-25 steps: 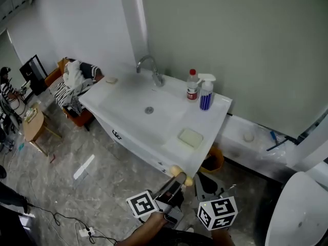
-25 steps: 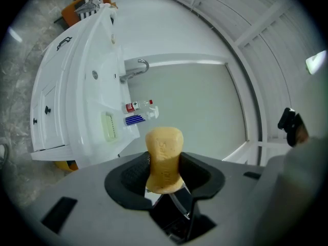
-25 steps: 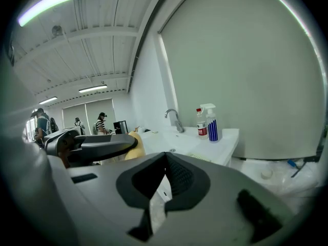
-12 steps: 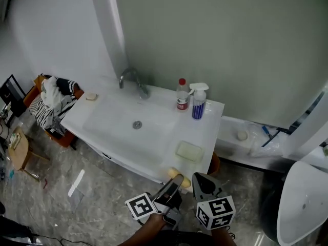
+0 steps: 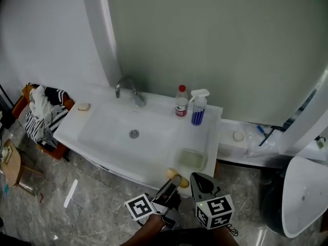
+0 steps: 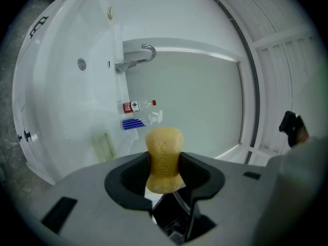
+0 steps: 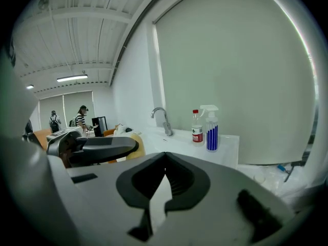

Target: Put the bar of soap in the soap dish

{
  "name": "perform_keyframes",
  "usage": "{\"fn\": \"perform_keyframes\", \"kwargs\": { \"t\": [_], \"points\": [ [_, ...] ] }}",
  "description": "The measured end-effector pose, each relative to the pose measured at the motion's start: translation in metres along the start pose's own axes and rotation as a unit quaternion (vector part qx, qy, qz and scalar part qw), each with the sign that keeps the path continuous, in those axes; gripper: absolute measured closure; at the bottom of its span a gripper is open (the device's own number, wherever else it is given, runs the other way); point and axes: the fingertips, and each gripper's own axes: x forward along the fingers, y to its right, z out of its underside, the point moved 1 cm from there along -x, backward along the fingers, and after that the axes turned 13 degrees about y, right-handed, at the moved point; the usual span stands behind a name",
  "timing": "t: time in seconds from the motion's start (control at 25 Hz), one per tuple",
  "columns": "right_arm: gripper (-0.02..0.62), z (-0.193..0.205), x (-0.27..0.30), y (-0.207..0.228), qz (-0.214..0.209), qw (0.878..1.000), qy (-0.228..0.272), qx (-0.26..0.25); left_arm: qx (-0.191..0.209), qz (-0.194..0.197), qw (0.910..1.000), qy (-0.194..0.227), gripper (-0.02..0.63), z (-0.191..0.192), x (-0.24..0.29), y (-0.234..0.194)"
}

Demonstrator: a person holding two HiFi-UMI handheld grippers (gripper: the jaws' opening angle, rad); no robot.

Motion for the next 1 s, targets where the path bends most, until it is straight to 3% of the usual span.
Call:
{"fn": "perform_keyframes", "kwargs": {
  "t": [0.44,1.0],
  "points": [
    [0.584,0.005,0.014,0.005,0.013,1.0,0.0,0.0,-0.002,0.0,0.9998,-0.018,0.422,-0.006,0.011,-0.012],
    [0.584,0.004,0.047,0.056,0.006,1.0,0.01,0.004,0.029,-0.019,0.9983,-0.047,0.422,0.004,0.053,-0.037]
  ]
}}
